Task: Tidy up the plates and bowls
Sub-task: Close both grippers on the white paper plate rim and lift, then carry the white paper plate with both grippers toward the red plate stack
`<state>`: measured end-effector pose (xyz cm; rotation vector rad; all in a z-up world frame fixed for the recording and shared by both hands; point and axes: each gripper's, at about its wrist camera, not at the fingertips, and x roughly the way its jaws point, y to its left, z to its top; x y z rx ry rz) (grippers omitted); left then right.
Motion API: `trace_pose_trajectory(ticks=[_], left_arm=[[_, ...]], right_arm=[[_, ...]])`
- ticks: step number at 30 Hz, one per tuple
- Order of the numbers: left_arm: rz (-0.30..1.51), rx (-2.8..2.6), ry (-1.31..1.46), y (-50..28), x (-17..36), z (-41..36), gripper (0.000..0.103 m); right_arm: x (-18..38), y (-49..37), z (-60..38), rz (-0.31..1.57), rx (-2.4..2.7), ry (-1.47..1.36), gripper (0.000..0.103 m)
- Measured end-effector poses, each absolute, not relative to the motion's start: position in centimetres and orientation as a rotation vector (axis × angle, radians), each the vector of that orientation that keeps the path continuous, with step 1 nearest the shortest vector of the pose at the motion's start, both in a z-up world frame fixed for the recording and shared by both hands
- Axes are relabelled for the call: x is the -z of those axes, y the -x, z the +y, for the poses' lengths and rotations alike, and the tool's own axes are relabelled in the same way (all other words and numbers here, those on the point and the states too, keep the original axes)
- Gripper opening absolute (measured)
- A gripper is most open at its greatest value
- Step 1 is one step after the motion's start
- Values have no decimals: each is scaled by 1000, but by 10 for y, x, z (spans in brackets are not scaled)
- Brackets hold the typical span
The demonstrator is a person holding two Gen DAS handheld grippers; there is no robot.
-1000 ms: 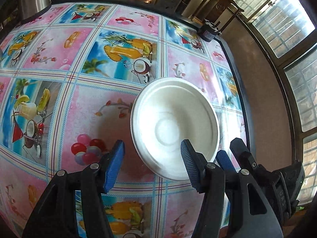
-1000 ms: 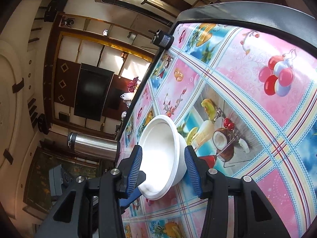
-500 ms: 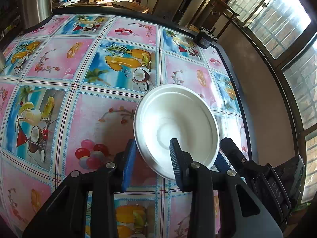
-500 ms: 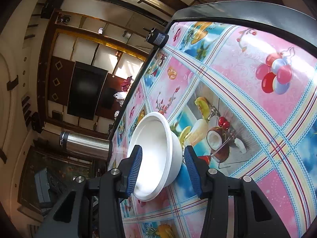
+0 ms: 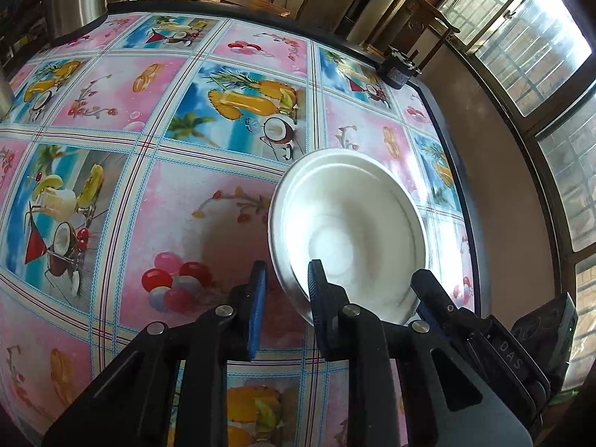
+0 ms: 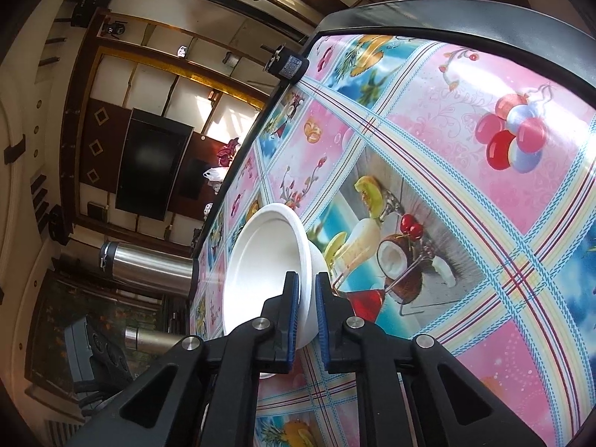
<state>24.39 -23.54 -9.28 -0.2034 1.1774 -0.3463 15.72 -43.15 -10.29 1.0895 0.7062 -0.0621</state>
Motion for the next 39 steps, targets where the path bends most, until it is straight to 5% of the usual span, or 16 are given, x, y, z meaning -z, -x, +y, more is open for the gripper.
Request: trace_pose_trajectory(ticks=[8, 39], left_arm=[[1132, 335, 239, -241, 91, -227, 10], [1151, 354, 388, -196, 92, -151, 10]], right_arm=[[102, -157, -430, 706, 62, -1086, 8], [95, -157, -381, 906, -30, -1051, 7]])
